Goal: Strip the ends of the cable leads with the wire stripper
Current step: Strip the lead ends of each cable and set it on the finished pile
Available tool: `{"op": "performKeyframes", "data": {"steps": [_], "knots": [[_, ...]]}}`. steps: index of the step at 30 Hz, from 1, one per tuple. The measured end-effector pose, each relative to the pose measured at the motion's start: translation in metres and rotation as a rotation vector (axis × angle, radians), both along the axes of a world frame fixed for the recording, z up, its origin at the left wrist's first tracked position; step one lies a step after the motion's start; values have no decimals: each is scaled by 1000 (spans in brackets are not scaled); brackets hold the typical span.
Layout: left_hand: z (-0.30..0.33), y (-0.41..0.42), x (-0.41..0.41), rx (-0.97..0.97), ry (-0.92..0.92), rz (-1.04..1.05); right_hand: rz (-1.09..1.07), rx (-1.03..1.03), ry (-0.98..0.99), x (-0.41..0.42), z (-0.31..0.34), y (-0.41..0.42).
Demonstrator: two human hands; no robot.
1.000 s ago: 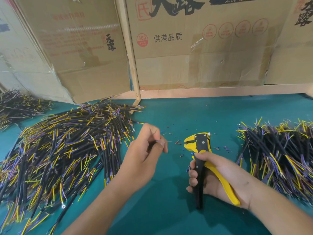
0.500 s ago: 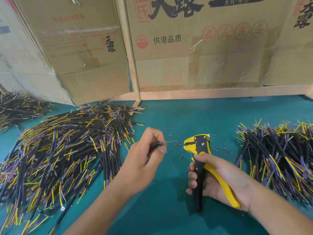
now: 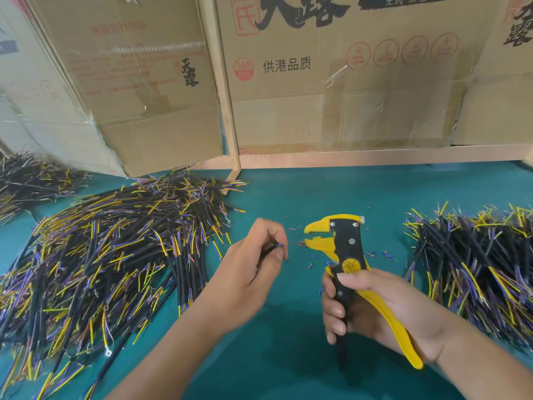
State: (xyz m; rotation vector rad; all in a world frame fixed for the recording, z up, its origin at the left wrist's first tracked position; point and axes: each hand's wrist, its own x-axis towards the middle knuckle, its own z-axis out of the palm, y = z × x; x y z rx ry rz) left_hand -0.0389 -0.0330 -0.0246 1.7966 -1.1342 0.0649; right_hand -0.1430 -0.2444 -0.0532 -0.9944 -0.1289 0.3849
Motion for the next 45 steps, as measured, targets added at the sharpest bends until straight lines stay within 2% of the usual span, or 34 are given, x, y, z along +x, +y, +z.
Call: {"op": "performKeyframes", "data": {"steps": [9,36,45], "knots": [[2,1,-2,12,-34,-19,38,-78,-23,-10,14,9],[1,-2,-2,-10,16,-35,-4,-93,3,-12,17,27],[1,-2,-3,27,-19,-27,-14,-77,6,-12,17,26]]}}
